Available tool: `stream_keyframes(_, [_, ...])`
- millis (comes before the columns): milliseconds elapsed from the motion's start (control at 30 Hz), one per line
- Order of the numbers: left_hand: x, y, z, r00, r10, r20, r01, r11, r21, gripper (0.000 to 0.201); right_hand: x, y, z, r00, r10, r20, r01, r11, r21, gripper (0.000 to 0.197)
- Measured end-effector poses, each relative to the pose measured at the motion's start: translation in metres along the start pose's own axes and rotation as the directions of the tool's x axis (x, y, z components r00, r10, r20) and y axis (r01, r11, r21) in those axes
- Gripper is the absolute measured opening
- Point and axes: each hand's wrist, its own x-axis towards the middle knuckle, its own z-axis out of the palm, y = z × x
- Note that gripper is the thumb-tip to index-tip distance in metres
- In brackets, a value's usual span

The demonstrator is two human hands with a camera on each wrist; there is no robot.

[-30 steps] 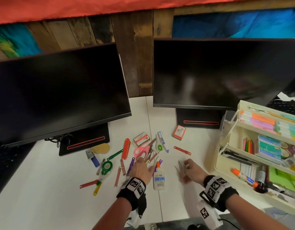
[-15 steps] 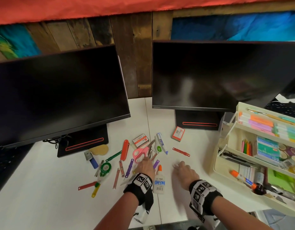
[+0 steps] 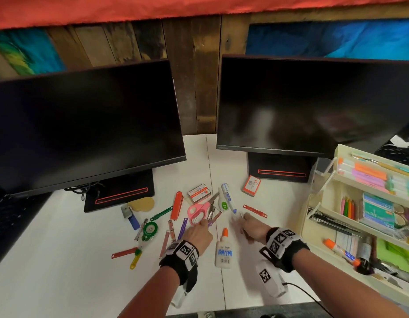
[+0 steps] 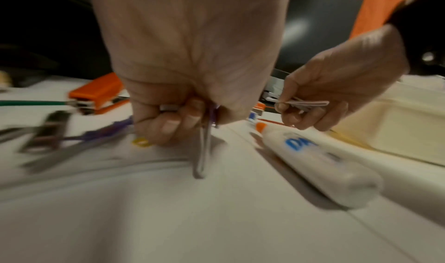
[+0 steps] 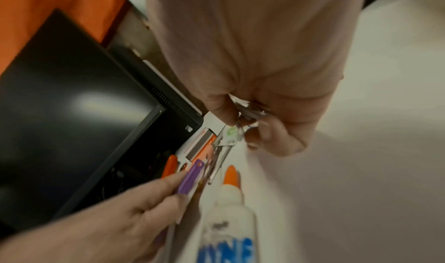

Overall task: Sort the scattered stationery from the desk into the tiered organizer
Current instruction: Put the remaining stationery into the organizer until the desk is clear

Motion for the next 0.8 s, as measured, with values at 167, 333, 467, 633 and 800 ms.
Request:
stream_keyframes(167, [-0.007,-0.025,-0.010,0.999,-0.054,0.001,0.053,0.982,-0.180,0.045,0.019,-0.015,0.016,0.999,-0.026,-0.042,0.038,0.940,0.339,0.012])
stream_keyframes(333, [-0.005,-0.046,-0.005,0.988,-0.147,0.050,0.155,0.912,-0.381,0.045,0.037,-0.033,0.032,0.974,-0.167,-0.152,0.162,0.986,-0.042,0.020])
stream_keyframes(467, [-0.005,-0.053,-0.007,0.981,-0.184,0.065,0.185,0.777,-0.601,0.048,0.048,-0.042,0.043,0.944,-0.260,-0.202,0.141,0.874,-0.466,0.029])
stream_keyframes(633, [-0.005,-0.061,-0.008,0.976,-0.163,0.143,0.204,0.467,-0.860,0.011,0.050,-0.037,0.035,0.939,-0.242,-0.243,0.094,0.862,-0.498,0.029])
stream_keyframes(800, [-0.004,-0.060,-0.008,0.973,-0.112,0.200,0.226,0.303,-0.926,0.035,0.056,-0.049,0.041,0.953,-0.191,-0.235,0.064,0.886,-0.459,0.042])
